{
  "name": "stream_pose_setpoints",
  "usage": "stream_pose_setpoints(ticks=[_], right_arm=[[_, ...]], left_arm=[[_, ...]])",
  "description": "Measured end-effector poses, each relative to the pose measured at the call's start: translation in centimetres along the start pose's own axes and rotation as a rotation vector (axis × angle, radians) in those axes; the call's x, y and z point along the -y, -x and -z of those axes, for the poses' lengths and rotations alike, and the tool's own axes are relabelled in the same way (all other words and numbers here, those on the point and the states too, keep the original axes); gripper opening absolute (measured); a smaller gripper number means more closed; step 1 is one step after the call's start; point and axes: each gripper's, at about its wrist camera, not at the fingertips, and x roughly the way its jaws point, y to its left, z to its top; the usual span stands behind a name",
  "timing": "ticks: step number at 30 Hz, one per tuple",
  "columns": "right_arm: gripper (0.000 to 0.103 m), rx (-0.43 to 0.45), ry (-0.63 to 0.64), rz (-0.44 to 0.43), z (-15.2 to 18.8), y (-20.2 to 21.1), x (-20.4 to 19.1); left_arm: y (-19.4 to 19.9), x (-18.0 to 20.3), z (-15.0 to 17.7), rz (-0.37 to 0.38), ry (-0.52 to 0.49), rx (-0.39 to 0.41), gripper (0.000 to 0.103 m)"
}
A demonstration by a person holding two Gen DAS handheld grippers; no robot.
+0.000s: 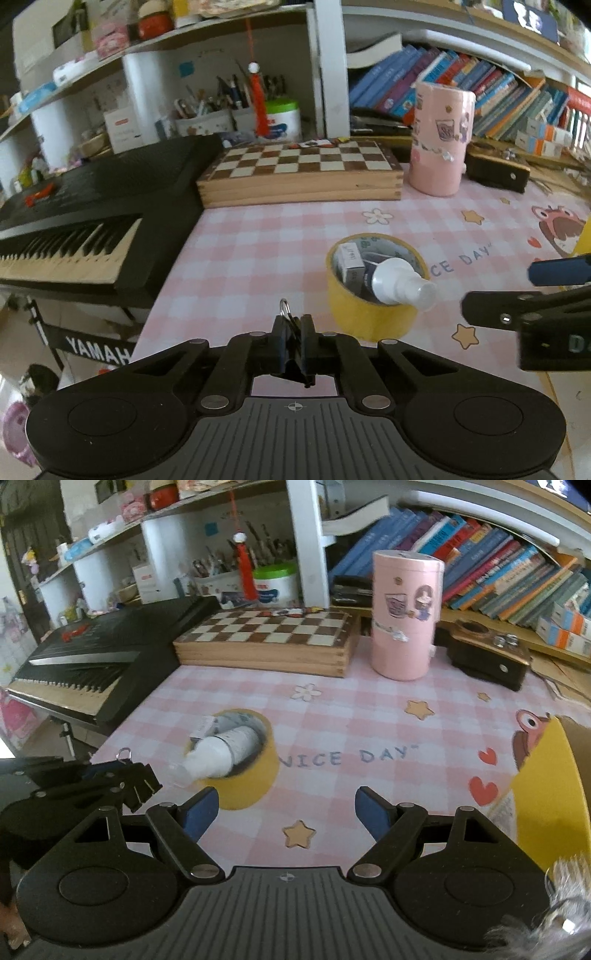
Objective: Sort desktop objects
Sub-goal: 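Grasp the white spray bottle in the tape roll with the right tool while the left tool lifts the clip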
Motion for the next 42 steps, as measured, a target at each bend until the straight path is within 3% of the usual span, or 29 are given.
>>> stream_pose_setpoints(ticks=[10,14,19,29,42], right_arm=[[0.077,0.011,0.113,-0.104,-1.8,-2.2,-3.7],[0.047,0.008,0.148,-0.076,-2.8,-3.9,-4.9],[0.037,-0.066,0.144,-0.064,-3.3,-5.8,-4.8],[0.031,-0.087,0.167,-0.067,-3.6,-7.1,-4.5],[0.03,0.074,0.103,-0.117,-5.0,-0.4,-2.7]], left_arm=[[2.6,-2.6,0.9,-0.031,0.094,-0.014,0.006],[3.2,-3.1,1.1,-0.047,0.117,-0.011,0.006],[3.8,-3.2,0.9,-0.049,0.118,0.004,0.006],[4.2,-3.1,0.7,-0.042,0.112,0.014,0.006],[6.0,-2.8,-0.5,-0.003,0.117,0.089,0.005]])
